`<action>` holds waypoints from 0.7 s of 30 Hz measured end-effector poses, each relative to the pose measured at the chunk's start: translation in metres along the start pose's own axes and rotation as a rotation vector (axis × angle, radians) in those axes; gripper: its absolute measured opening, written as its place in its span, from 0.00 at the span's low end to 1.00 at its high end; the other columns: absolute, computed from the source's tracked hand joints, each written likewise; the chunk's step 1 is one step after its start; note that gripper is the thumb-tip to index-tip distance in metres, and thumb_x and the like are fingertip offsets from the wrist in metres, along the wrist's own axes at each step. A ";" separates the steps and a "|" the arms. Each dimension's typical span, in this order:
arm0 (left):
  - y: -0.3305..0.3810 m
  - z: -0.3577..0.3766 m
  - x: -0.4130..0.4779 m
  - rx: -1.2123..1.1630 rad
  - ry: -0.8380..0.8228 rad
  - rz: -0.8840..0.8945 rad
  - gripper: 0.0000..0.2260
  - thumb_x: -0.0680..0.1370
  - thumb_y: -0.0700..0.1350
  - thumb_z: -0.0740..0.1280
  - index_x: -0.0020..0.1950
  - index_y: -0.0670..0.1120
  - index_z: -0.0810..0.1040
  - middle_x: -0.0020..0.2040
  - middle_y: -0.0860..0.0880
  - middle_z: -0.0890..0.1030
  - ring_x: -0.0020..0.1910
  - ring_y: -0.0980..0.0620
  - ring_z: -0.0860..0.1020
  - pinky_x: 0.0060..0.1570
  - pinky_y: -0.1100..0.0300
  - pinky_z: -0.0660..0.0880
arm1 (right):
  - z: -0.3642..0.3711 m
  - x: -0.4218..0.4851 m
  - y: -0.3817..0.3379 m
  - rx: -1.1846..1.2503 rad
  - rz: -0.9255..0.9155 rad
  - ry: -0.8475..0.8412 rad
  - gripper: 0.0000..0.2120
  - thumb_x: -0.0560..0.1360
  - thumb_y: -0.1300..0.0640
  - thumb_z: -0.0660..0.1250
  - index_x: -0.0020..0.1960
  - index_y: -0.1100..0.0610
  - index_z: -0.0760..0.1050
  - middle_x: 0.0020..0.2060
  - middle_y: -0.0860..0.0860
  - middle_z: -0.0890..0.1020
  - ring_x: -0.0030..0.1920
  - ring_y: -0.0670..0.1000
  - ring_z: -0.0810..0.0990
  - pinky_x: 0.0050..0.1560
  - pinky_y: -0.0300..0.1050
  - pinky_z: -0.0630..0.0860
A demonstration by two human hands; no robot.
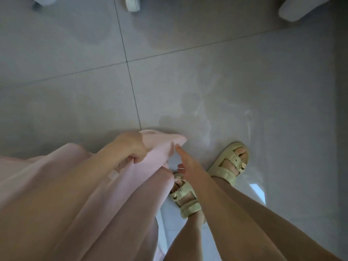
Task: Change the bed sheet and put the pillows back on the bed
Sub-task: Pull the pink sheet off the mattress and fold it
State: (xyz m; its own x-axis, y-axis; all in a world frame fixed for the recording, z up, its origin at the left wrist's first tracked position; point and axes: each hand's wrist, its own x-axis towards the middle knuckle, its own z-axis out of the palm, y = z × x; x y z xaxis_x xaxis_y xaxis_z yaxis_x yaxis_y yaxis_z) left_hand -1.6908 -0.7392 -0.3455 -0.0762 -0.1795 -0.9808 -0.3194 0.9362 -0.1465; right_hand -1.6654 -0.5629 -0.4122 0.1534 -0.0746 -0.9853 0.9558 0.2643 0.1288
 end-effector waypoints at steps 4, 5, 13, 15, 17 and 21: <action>-0.034 -0.006 0.016 -0.150 -0.073 -0.051 0.04 0.62 0.36 0.67 0.27 0.41 0.76 0.22 0.48 0.74 0.22 0.50 0.70 0.24 0.67 0.63 | 0.017 0.044 -0.009 0.032 -0.004 -0.031 0.43 0.71 0.32 0.64 0.76 0.55 0.57 0.73 0.57 0.62 0.70 0.60 0.65 0.70 0.53 0.63; -0.044 -0.007 0.018 -0.169 -0.058 -0.075 0.03 0.61 0.36 0.67 0.26 0.40 0.76 0.20 0.47 0.73 0.20 0.50 0.69 0.23 0.67 0.63 | 0.018 0.054 -0.008 0.044 0.000 -0.043 0.40 0.73 0.34 0.62 0.76 0.55 0.57 0.73 0.58 0.62 0.70 0.60 0.64 0.70 0.52 0.62; -0.094 0.008 0.025 -0.158 -0.067 -0.189 0.07 0.63 0.39 0.69 0.25 0.41 0.78 0.18 0.48 0.73 0.18 0.51 0.70 0.26 0.65 0.68 | 0.041 0.092 0.018 0.148 0.034 -0.161 0.35 0.60 0.41 0.78 0.62 0.57 0.76 0.54 0.55 0.82 0.55 0.56 0.80 0.61 0.54 0.75; -0.094 0.011 0.022 -0.253 -0.061 -0.174 0.04 0.64 0.38 0.69 0.28 0.40 0.79 0.21 0.46 0.75 0.19 0.51 0.70 0.25 0.64 0.68 | 0.043 0.085 0.009 0.185 -0.043 -0.060 0.23 0.65 0.55 0.77 0.56 0.63 0.79 0.49 0.59 0.83 0.49 0.58 0.82 0.56 0.55 0.78; -0.090 0.011 0.014 -0.387 -0.012 -0.163 0.04 0.63 0.38 0.70 0.33 0.36 0.81 0.25 0.44 0.77 0.22 0.50 0.71 0.24 0.65 0.67 | 0.042 0.068 -0.006 0.046 -0.149 -0.018 0.20 0.65 0.56 0.77 0.53 0.65 0.79 0.45 0.59 0.83 0.42 0.56 0.82 0.46 0.50 0.80; -0.084 0.002 -0.011 -0.592 0.139 -0.115 0.17 0.56 0.43 0.67 0.39 0.34 0.82 0.28 0.41 0.79 0.30 0.46 0.76 0.33 0.60 0.72 | 0.042 0.008 -0.025 -0.402 -0.184 -0.121 0.26 0.64 0.44 0.78 0.52 0.60 0.76 0.44 0.52 0.81 0.44 0.50 0.79 0.44 0.40 0.76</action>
State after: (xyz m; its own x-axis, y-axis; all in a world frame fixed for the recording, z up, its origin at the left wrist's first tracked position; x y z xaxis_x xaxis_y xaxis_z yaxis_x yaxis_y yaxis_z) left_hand -1.6613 -0.8154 -0.3224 -0.1196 -0.3440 -0.9313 -0.7998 0.5892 -0.1149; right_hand -1.6780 -0.6106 -0.4185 0.0411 -0.2611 -0.9644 0.8002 0.5866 -0.1247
